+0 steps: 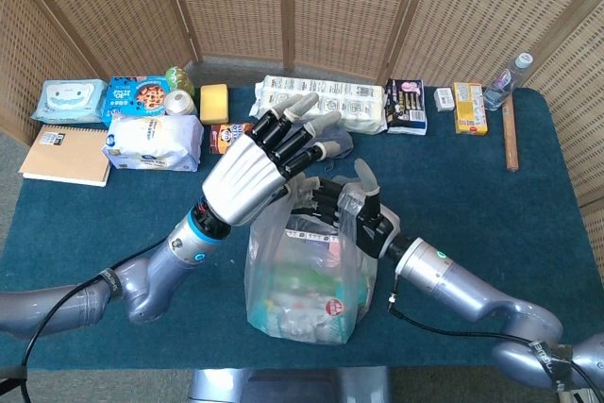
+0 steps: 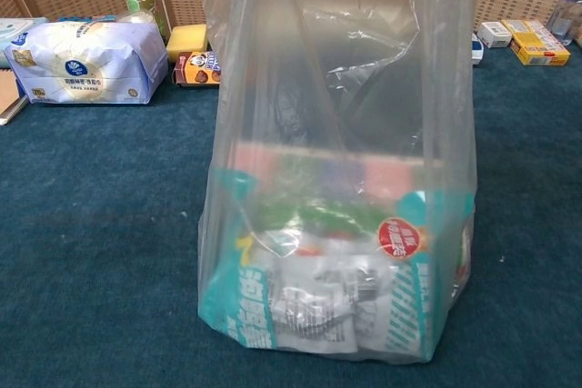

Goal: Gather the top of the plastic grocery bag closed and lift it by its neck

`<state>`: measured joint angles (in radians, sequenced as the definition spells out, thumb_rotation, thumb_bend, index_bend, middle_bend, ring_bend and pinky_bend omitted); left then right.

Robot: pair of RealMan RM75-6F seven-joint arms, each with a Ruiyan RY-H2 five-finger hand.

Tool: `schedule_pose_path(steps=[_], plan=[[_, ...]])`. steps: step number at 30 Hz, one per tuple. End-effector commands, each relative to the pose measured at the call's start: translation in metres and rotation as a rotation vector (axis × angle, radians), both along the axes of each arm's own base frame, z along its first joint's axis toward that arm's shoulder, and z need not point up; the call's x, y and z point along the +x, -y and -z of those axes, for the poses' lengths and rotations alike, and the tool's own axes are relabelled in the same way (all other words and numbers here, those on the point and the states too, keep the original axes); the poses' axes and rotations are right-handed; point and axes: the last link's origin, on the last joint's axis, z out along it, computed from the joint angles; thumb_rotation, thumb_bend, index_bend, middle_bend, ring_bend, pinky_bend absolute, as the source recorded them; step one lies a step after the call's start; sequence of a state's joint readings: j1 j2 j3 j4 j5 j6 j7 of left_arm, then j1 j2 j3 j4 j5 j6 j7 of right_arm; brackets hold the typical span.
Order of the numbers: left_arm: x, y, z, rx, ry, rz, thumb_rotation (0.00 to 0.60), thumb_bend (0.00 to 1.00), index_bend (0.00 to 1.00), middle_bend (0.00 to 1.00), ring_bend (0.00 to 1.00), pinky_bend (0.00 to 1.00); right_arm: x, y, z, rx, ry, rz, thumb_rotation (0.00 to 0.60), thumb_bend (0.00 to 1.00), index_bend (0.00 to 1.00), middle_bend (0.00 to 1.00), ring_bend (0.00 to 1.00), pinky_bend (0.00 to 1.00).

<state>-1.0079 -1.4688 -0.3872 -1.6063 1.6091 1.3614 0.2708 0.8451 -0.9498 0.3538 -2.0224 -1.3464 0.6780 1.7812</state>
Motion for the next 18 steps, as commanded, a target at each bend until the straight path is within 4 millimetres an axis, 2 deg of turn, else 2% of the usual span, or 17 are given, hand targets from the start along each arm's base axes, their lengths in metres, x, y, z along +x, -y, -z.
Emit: schedule_pose_path(steps=[1,9,18], plan=[[0.0003,0.0,-0.0006,0.012,-0.003,0.004,0.6,0.04,0.29,0.18,0.01,0.16,0.0004,0.0009,0.0008,-0.005,-0.005,-0.005,0.0,0.12,0.33,0.32,0.23,0.12],[-0.002,-0.0026,0.0009,0.022,-0.017,-0.002,0.6,0.04,0.28,0.18,0.01,0.16,-0.0038,-0.0028,-0.0033,-0.007,-0.005,-0.021,0.0,0.13,0.3,0.3,0.2,0.1],[0.001,-0.0026,0.0015,0.026,-0.013,0.004,0.6,0.04,0.28,0.18,0.01,0.16,-0.0025,-0.005,-0.0012,0.023,-0.001,-0.038,0.0,0.13,0.3,0.3,0.23,0.13]])
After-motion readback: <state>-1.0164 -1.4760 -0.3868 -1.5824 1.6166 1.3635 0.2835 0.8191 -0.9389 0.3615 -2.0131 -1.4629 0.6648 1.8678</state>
